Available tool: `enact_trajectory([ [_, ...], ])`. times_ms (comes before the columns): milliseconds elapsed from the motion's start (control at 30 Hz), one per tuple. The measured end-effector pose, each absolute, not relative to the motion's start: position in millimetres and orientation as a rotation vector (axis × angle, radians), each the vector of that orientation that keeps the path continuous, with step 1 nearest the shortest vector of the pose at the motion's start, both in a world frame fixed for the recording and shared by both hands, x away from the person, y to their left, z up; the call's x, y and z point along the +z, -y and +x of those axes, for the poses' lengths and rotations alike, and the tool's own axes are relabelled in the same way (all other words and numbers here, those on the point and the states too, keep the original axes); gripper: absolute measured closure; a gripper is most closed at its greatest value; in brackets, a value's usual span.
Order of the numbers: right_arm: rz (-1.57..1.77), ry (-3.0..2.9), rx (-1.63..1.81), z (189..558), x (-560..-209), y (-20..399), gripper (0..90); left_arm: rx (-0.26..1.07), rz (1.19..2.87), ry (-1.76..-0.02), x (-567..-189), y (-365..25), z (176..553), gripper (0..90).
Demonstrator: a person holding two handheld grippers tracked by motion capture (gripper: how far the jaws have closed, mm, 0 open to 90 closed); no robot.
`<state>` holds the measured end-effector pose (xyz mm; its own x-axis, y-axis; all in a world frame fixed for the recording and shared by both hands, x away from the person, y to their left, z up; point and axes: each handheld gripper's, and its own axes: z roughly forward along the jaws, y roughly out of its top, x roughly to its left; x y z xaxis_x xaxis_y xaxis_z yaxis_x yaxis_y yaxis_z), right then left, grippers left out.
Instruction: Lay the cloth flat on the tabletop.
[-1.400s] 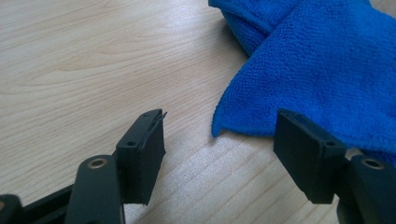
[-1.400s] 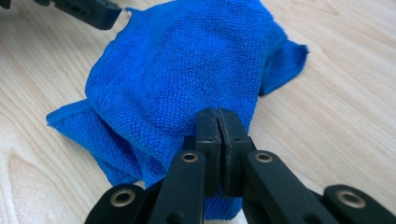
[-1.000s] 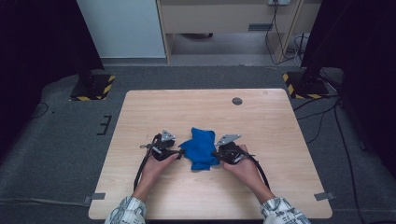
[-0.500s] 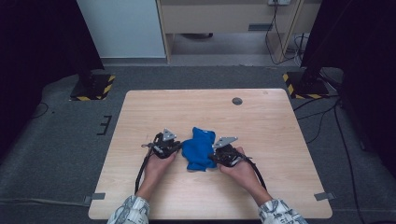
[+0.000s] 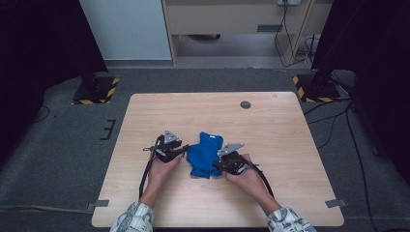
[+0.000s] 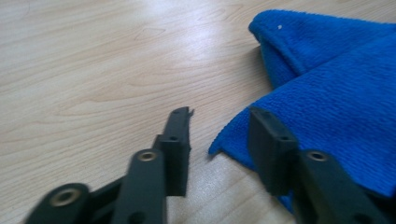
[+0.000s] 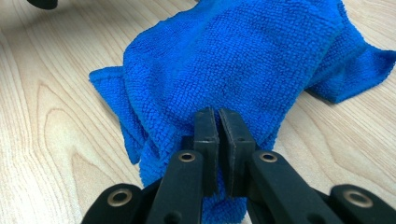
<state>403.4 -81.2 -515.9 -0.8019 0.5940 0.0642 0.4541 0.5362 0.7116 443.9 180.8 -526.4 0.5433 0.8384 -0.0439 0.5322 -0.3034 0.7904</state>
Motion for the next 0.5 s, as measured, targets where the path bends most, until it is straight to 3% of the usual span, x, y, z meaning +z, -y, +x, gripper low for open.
enact_trajectory([
  [133, 0.892, -2.587, 1.119, 403, -517, 80, 86.0, 0.482, 2.009, -1.115, -533, -178, 450, 49.7],
  [333, 0.887, -2.598, 1.13, 401, -517, 76, 85.4, 0.451, 2.045, -1.108, -535, -172, 452, 45.4],
  [400, 0.883, -2.6, 1.131, 399, -517, 74, 85.1, 0.45, 2.07, -1.081, -534, -170, 449, 50.5],
  [500, 0.873, -2.603, 1.125, 399, -517, 72, 84.7, 0.435, 2.088, -1.04, -534, -165, 445, 67.1],
])
